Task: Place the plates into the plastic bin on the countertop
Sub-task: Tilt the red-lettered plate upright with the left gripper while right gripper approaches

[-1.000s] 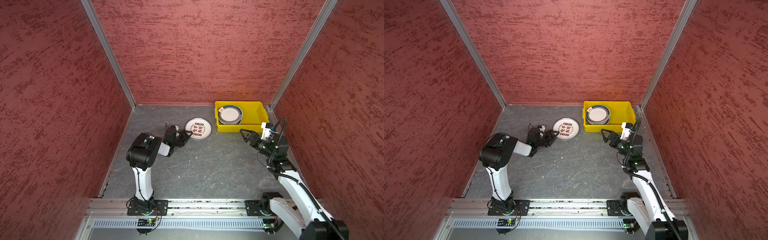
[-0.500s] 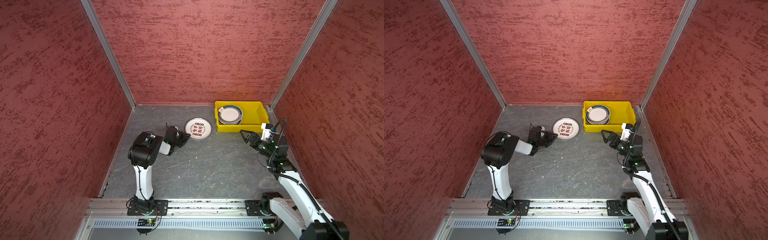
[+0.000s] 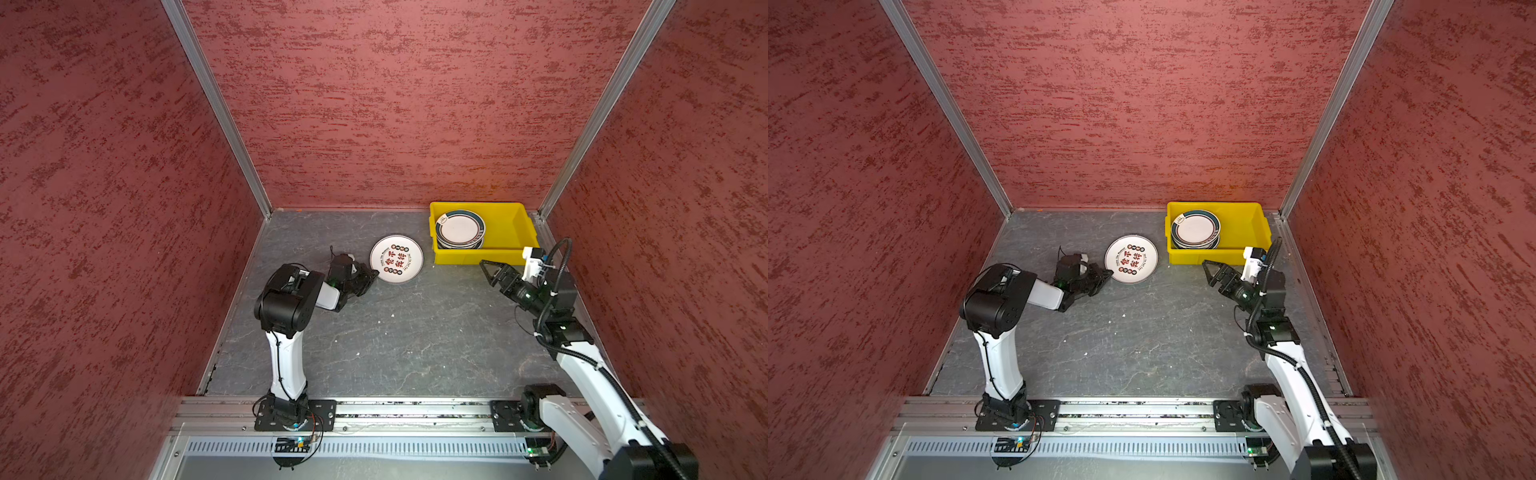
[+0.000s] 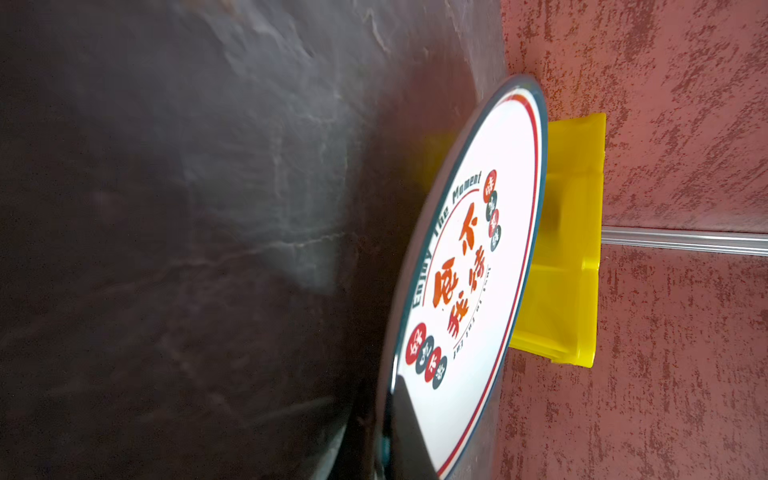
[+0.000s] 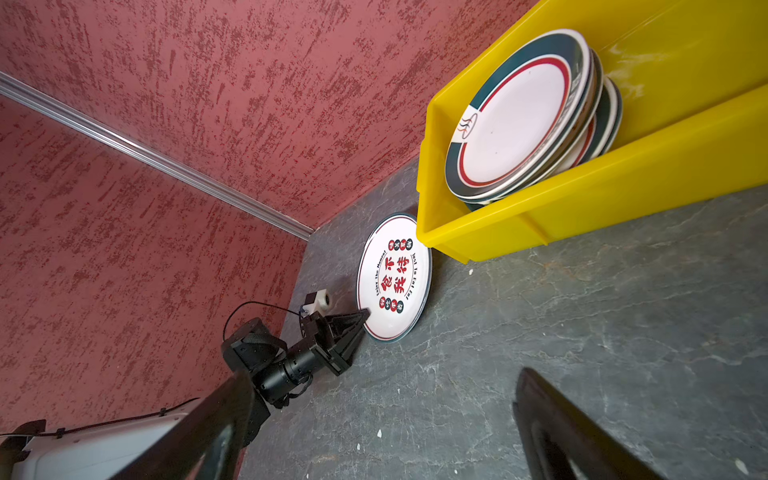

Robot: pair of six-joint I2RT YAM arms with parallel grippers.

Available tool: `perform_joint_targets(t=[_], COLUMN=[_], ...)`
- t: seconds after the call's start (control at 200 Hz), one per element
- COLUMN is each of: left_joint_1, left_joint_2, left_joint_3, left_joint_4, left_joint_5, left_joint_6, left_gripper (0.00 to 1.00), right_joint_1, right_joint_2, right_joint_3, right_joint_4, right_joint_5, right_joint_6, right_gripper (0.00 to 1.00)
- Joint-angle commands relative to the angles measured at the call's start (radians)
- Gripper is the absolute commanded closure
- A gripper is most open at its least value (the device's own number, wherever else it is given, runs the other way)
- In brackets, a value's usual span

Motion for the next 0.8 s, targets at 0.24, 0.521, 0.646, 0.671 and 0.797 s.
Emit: perform_joint_targets(t=[0.24, 0.521, 0.646, 0.671, 0.797], left_joint_1=[0.014, 0.032, 0.041, 0.044, 0.053], left_joint_2=[-0.367, -0.674, -0.785, -0.806, -0.899], left_joint_3=[-0.166, -0.188, -0.190, -0.189, -0.184], left_joint_4=[-0.169, -0.377, -0.440, -0.458, -0.529], left_joint_5=[-0.032, 0.010, 0.016, 0.015, 0.006], left_joint_6=[0.101, 0.256, 0.263, 0.263, 0.258], left_gripper=[1.00, 1.00, 1.00, 1.00, 1.00], right_joint_1=[-0.003, 0.107, 0.167, 0.176, 0.226], right_joint_2=[-0.007, 0.152, 0.239, 0.253, 0.312], right_joint_3=[-0.025, -0.019, -0.012, -0.011, 0.021], right_joint_4=[0.037, 0.086, 0.207, 0.236, 0.321], right_joint_5=[-0.015, 0.037, 0.001, -0.008, -0.030], right_joint_6=[0.012, 0.044, 0.099, 0.113, 0.143], right_gripper=[0.01, 0.01, 0.01, 0.01, 0.01])
